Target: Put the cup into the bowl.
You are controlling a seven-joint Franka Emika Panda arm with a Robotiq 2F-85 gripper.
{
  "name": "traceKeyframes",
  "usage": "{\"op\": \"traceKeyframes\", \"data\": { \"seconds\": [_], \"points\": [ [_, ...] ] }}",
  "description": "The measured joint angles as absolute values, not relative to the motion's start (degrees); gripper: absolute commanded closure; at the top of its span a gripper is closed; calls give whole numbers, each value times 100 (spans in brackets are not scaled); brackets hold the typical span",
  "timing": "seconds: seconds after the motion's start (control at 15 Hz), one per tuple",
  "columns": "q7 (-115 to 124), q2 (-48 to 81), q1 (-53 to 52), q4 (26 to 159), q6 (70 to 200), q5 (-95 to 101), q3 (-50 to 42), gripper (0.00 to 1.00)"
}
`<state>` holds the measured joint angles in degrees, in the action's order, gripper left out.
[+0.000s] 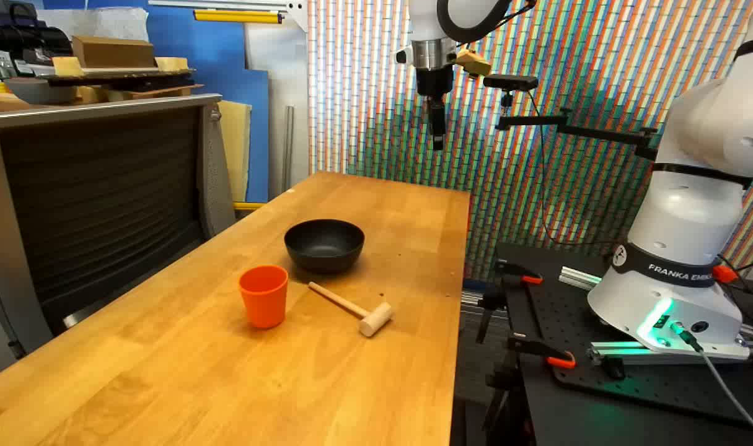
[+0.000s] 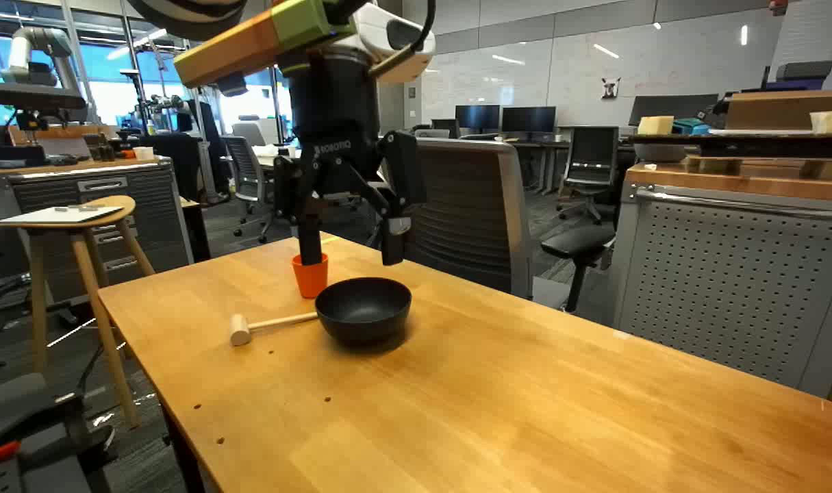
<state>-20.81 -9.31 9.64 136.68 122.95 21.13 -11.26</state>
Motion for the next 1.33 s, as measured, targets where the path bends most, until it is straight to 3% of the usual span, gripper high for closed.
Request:
{"op": "traceKeyframes", "data": {
  "seconds": [0.8, 1.33],
  "points": [
    [-2076, -869, 964, 13730, 12298, 2111, -1125, 0],
    [-2108, -164, 215, 13130, 12763, 509, -476, 0]
  ]
}}
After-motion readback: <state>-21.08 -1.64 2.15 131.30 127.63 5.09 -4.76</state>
